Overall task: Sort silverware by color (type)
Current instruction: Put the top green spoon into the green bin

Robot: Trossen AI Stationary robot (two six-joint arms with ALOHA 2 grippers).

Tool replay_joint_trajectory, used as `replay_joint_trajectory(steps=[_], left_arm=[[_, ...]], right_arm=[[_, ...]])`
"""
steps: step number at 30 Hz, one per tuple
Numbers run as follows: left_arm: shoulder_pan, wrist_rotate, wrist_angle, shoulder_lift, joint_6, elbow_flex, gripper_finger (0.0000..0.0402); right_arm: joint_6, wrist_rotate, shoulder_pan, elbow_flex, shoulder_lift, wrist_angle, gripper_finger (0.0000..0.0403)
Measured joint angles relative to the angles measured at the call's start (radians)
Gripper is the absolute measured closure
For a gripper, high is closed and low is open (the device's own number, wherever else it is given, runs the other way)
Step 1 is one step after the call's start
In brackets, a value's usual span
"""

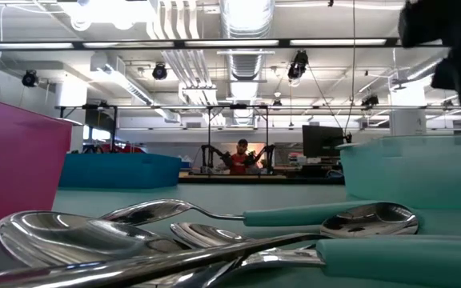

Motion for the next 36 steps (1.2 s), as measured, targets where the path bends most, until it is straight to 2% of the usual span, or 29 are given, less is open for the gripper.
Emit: replay_joint_trajectory(steps=[3,6,14,23,31,36], left_arm=[[0.018,0.001,0.102,0.035,0.072,0.0,0.0308],[0.033,0.03,0.152,0.08,0.118,0.0,0.0308],[0.043,0.048,0.224,0.191,0.121,0.0,0.0308],[0.046,0.055,0.327,0.281,0.103,0.014,0.0308],[0.064,0.099,0.329,0.393,0.083,0.116,0.0308],[0.079,0.093,0.109,0.482,0.083,0.265,0.0308]], right_arm=[[-0.017,0.059,0.023,0.023,0.001,0.071,0.0295],[-0.028,0.074,0.047,0.021,0.001,0.182,0.0295],[-0.08,0.153,0.124,0.018,0.092,0.334,0.0302],[-0.133,0.144,0.14,0.07,0.352,0.341,0.0294],[-0.223,0.132,0.173,0.231,0.519,0.275,0.03],[-0.221,0.132,0.217,0.352,0.544,0.111,0.0303]])
